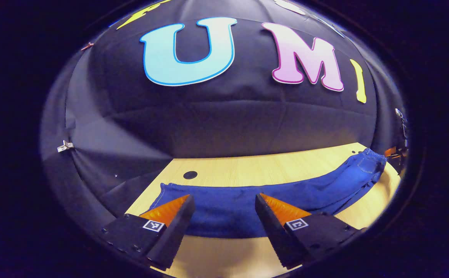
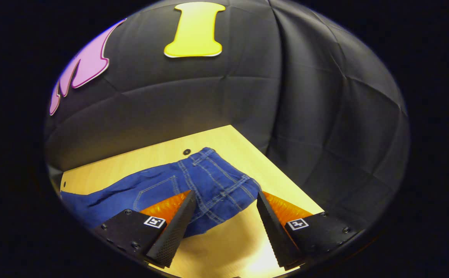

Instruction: Grasp the waist and the cuffs of the jeans and fold them to make the two legs overlap; first hold the waist and fold one-third of the jeans toward the cuffs, then hold the cuffs and fold the remaining one-third in the same direction to finish folding.

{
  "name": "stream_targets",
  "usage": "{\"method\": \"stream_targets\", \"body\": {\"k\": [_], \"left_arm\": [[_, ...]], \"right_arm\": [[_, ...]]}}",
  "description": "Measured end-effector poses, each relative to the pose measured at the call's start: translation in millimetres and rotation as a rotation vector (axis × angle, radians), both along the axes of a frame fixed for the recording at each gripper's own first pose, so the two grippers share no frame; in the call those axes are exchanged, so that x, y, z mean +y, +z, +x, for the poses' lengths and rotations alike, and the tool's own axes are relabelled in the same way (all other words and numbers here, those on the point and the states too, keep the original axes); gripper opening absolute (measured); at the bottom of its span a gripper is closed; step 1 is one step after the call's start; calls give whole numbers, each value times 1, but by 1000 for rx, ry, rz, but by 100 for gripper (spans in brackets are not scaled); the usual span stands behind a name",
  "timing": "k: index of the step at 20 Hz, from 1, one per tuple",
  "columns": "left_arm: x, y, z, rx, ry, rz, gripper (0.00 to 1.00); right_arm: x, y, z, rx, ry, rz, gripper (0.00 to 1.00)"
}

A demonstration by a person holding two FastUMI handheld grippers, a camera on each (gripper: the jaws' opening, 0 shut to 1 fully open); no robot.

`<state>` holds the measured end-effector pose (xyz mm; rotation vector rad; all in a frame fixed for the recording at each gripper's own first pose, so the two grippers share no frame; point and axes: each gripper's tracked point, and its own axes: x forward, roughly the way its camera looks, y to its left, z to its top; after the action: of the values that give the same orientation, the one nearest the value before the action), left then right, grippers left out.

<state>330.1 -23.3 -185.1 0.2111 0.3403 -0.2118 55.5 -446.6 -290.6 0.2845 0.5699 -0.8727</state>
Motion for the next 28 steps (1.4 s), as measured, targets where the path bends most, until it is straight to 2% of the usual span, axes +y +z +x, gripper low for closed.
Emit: {"method": "stream_targets", "body": {"k": [4, 7, 12, 13, 14, 15, 16, 17, 19, 21, 23, 24, 26, 28], "left_arm": [[-32, -2, -31, 55, -48, -137, 98], [-37, -3, -43, 61, -50, -128, 99], [-37, -9, -47, 89, -39, -132, 99], [-36, -10, -46, 95, -27, -135, 99], [-32, -14, -46, 100, -17, -139, 99], [-31, -15, -46, 104, -8, -144, 99], [-29, -16, -46, 105, -1, -151, 99], [-28, -16, -45, 103, 6, -157, 99], [-19, -19, -41, 102, 26, -154, 99], [-6, -22, -38, 105, 51, -153, 98], [3, -24, -38, 108, 70, -160, 96], [11, -26, -38, 106, 86, -166, 96], [20, -24, -39, 105, 100, -169, 96], [30, -24, -42, 99, 103, -165, 96]], "right_arm": [[-22, -22, -2, -1, -71, 46, 98], [-29, -50, 0, 10, -108, 115, 98], [-30, -71, 11, -6, -120, 161, 98], [-32, -71, 12, -10, -119, 144, 100], [-35, -73, 14, -12, -125, 136, 96], [-31, -71, 16, -18, -125, 143, 83], [-33, -73, 19, -20, -127, 141, 83], [-32, -75, 21, -27, -122, 154, 78], [-29, -77, 27, -44, -111, 169, 48], [-28, -63, 28, -58, -67, 107, 19], [-24, -25, 36, -114, -27, 22, 11], [-16, 6, 46, -167, 18, -43, 11], [18, 67, 75, -216, 142, -165, 10], [64, 105, 91, -261, 240, -223, 10]]}}
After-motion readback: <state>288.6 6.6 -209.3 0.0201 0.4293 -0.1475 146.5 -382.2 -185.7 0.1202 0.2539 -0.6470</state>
